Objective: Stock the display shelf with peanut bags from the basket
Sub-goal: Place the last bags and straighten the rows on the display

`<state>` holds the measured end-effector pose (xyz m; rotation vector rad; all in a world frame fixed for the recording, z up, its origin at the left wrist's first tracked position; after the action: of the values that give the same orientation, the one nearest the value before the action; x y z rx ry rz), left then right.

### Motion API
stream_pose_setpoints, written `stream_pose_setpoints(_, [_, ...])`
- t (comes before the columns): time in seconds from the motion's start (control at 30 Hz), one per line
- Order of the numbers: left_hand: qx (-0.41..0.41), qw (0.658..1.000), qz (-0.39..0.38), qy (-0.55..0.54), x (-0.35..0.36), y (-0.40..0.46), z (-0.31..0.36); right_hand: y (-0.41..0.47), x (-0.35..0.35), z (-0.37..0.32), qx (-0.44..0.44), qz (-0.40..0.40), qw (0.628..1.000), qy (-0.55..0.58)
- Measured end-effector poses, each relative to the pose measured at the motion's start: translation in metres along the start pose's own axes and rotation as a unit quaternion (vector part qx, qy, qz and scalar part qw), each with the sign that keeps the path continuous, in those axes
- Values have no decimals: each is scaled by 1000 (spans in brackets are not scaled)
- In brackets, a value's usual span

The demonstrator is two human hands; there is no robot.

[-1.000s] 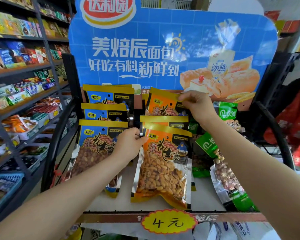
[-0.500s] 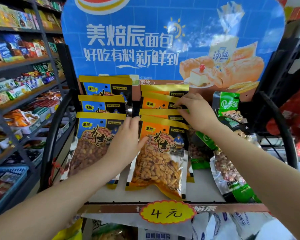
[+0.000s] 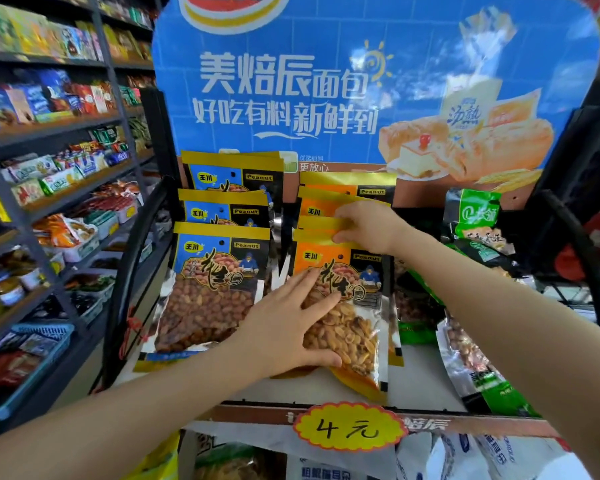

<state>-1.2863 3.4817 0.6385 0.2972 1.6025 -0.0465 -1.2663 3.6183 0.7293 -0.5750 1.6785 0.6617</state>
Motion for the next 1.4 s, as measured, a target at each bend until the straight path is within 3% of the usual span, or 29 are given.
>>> stream_pose_setpoints(0.17, [-38, 999, 33, -9, -2, 18, -1, 9, -25, 17, 58, 30, 995, 72])
stream_pose_setpoints(0.3, [-51, 998, 36, -30, -3, 11, -3, 4, -29, 14, 81, 89, 993, 5])
stream_pose_setpoints(0.37, [-42, 998, 30, -47, -7, -1, -8, -9, -43, -8, 29, 192, 981, -21])
stream_pose_setpoints(0.47, [-42, 997, 30, -50, -18, -28, -23, -37, -49, -63, -140, 305, 942, 0])
stream_pose_setpoints(0.53, [-69, 997, 22, -40, -21, -49, -41, -45, -37, -96, -214, 303, 929, -2])
stream_pose_setpoints(0.63, [-114, 993, -23, 6, -22, -77, -74, -30, -22, -128, -232, 268, 935, -14])
stream_pose_setpoints(0.8, [-123, 989, -80, 30, -13, -93, -103, 6, -17, -146, -147, 301, 935, -114])
stream_pose_setpoints(0.93, [-105, 991, -72, 37, -5, -87, -101, 19, -17, -138, -115, 243, 959, -88])
stream_pose_setpoints(1.1, [-103, 993, -42, 40, -3, -76, -101, 27, -28, -110, -41, 201, 978, 42])
stream_pose_setpoints(1.27, [-89, 995, -22, 44, -4, -71, -96, 20, -29, -93, 40, 268, 953, 137])
stream_pose_setpoints(1.4, [-104, 993, -20, 47, -9, -82, -105, 24, -26, -88, 67, 261, 937, 221])
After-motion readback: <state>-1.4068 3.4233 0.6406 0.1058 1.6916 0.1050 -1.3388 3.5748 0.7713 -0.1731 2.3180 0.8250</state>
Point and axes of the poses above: each hand's wrist, its own y-axis towards the middle knuckle, its own x-axis out of the palm, z = x × y, the point moved 9 cm from there along y, towards the middle knuckle, and after that the axes turned 11 degrees about x, right-handed, at the moved point
